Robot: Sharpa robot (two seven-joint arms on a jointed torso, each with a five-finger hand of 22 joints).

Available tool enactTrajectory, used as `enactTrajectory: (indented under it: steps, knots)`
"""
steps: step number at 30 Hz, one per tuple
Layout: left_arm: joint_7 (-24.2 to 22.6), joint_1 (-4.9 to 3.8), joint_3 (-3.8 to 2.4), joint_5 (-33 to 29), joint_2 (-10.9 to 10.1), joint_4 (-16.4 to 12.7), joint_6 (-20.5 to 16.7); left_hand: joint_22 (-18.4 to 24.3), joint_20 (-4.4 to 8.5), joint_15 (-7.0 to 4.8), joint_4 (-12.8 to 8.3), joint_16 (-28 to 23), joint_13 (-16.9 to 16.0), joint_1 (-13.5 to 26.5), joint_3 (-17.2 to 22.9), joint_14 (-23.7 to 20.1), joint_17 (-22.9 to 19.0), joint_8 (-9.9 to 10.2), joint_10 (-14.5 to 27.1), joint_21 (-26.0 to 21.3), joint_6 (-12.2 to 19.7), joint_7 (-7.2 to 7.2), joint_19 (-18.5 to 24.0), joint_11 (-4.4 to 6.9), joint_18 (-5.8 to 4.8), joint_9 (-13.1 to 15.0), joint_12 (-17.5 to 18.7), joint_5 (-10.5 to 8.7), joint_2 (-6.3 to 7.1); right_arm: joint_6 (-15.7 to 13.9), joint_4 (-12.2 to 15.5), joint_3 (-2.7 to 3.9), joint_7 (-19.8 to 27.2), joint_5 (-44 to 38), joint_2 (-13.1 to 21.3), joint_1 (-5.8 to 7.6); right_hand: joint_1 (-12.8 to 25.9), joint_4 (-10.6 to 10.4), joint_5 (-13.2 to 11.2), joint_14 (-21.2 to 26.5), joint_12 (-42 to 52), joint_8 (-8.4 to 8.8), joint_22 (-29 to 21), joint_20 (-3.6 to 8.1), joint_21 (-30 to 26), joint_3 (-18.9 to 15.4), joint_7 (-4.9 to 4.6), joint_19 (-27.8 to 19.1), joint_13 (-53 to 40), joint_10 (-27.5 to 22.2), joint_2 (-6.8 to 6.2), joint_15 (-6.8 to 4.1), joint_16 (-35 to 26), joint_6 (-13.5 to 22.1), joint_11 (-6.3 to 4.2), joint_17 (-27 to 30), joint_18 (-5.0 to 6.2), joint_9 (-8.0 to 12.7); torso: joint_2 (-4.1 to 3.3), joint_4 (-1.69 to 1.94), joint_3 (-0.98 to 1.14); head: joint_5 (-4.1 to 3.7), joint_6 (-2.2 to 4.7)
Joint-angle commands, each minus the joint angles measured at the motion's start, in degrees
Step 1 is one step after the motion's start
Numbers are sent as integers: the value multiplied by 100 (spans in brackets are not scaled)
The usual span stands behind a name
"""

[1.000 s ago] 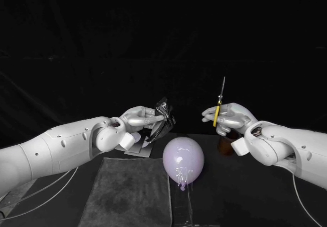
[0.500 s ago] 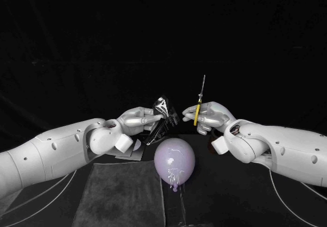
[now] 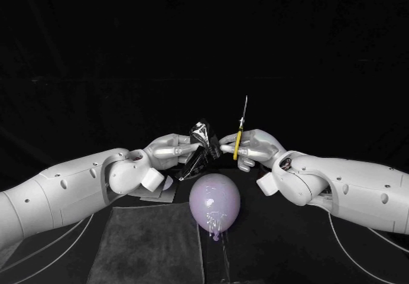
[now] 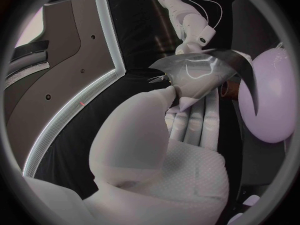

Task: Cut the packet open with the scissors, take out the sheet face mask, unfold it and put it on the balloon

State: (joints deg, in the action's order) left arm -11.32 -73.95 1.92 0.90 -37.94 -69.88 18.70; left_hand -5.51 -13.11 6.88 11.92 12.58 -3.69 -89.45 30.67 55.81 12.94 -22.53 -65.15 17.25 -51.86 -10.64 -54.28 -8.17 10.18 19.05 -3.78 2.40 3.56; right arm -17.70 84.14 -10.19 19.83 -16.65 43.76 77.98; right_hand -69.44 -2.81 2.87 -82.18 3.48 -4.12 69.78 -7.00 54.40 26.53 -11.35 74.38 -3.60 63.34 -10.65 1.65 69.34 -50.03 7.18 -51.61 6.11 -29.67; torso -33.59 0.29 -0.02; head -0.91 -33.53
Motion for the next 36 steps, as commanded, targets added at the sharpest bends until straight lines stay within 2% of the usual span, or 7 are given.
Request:
enactTrajectory:
  steps: [1, 7, 19, 25, 28, 30, 36]
  knots:
    - [-38, -18, -9, -7, 23, -2, 122, -4, 1, 14, -35, 23, -5, 30, -2, 47, 7, -38, -40, 26, 36, 2, -24, -5, 40, 49, -15, 39, -35, 266, 38, 6, 46, 73, -13, -2, -14, -22, -10, 12, -1, 36, -18, -57, -45, -81, -5, -8, 4, -82, -36, 39, 27, 55, 12, 14, 76, 26, 1, 4, -7, -2, 3]
    - [-19, -21, -9, 11, 27, -16, 199, -4, 3, 13, -38, 24, -5, 31, -2, 50, 9, -39, -44, 26, 35, 3, -24, -4, 39, 49, -16, 39, -35, 305, 32, 6, 30, 96, -36, -6, -75, -86, -11, 42, -1, 47, -107, -98, -219, -310, -57, -75, 3, -311, 6, 84, 18, 211, 64, 39, 106, 126, -1, 3, -7, -13, -2]
    - [-45, -22, -9, 49, 41, -43, 279, -2, 10, 6, -56, 29, -5, 34, -3, 68, 19, -46, -67, 28, 24, 19, -32, 6, 37, 55, -17, 38, -37, 438, 13, 6, -40, 104, -126, -14, -209, -102, -11, 21, 32, 10, -80, -108, -177, -388, -53, -37, -11, -260, 134, 81, 69, 161, 55, -30, 103, 164, -1, 0, -2, 0, -9]
    - [-50, -27, -9, 77, 51, -22, 197, -2, 11, 5, -58, 30, -5, 35, -4, 71, 21, -48, -71, 29, 22, 20, -34, 8, 37, 56, -17, 38, -37, 483, 37, 6, -35, 95, -116, -16, -532, -108, -9, -153, 294, -244, 307, -11, 489, -177, 134, 286, -66, 458, 544, -66, 415, -406, -150, -569, -2, 134, 0, -5, -1, 2, -14]
    - [-55, -30, -9, 131, 54, -11, 95, -2, 11, 4, -59, 31, -6, 36, -4, 73, 22, -48, -73, 29, 22, 20, -35, 8, 37, 57, -17, 38, -37, 469, 59, 6, -25, 83, -98, -16, -854, 48, 9, -193, 463, -469, 457, 119, 727, 90, 340, 392, -115, 974, 779, -229, 502, -847, -334, -687, -41, 60, -1, -5, -1, 0, -13]
    - [-60, -32, -9, 162, 53, -8, 26, -2, 12, 4, -59, 31, -5, 37, -5, 73, 22, -48, -74, 30, 21, 19, -36, 9, 37, 57, -17, 39, -37, 462, 77, 6, -24, 74, -86, -16, -970, 147, -18, -198, 527, -565, 527, 179, 838, 176, 409, 439, -141, 1193, 846, -287, 512, -990, -414, -698, -61, 8, -1, -6, 1, -3, -13]
    - [-37, -40, -9, 223, 62, -3, -179, -1, 11, 4, -63, 28, -4, 41, -7, 69, 24, -46, -72, 28, 24, 17, -33, 8, 34, 57, -13, 39, -33, 382, 143, 6, -32, 45, -60, -18, -989, 237, -7, -203, 594, -692, 627, 271, 982, 301, 486, 497, -184, 1516, 911, -366, 515, -1097, -506, -698, -91, -96, 0, -1, 2, -8, -18]
